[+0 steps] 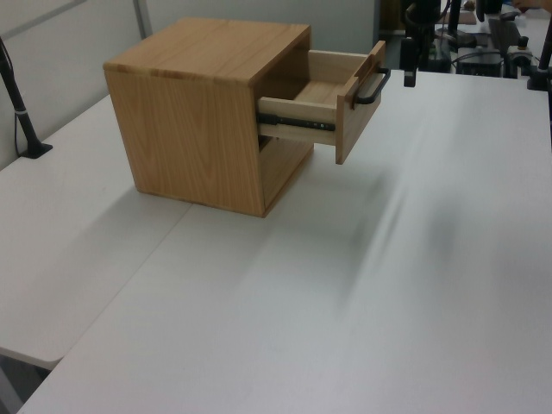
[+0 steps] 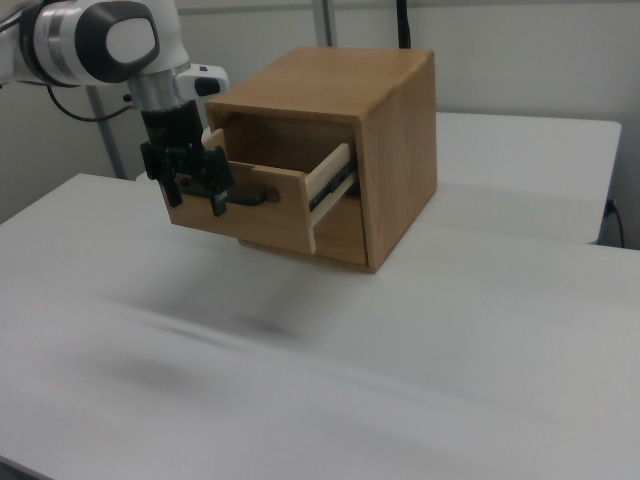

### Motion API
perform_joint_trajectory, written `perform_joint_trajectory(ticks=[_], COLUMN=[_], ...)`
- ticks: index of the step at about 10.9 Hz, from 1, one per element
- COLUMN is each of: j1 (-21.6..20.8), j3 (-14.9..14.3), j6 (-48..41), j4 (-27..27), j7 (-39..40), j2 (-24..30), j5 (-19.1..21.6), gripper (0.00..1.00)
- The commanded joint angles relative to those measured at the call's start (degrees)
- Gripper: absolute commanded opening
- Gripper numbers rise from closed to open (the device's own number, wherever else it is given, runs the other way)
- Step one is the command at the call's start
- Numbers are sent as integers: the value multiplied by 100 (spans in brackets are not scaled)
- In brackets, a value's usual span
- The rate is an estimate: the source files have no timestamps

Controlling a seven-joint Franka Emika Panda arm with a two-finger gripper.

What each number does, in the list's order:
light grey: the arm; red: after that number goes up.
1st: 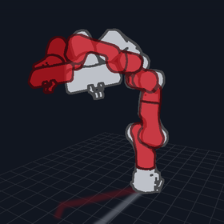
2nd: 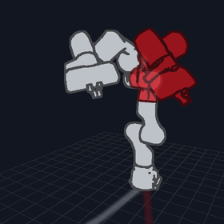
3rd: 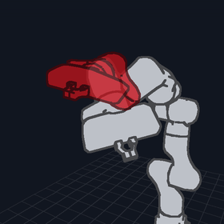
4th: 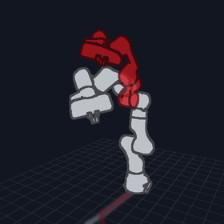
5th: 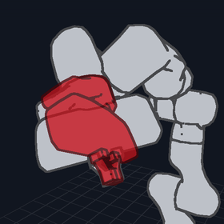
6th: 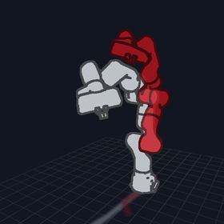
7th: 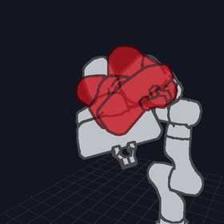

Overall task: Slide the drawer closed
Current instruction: 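Lower the gripper toward the open drawer's front panel near the black handle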

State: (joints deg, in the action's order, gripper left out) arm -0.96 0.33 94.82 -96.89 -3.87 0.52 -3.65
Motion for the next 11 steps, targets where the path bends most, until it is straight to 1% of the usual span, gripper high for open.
perform_joint_trajectory(ticks=[1,6,7,8,9,10,11], j1=[-44,-36,-36,-18,-1,8,26], j3=[-16,-25,-16,-16,-25,-77,-86], j6=[72,80,80,89,89,133,272], j4=[91,91,91,91,100,100,100], j7=[-88,-79,43,444,640,676,677], j2=[-78,-78,-96,-139,-140,-148,-149], j5=[22,93,93,101,171,337,452], gripper=[100,100,83,59,37,19,4])
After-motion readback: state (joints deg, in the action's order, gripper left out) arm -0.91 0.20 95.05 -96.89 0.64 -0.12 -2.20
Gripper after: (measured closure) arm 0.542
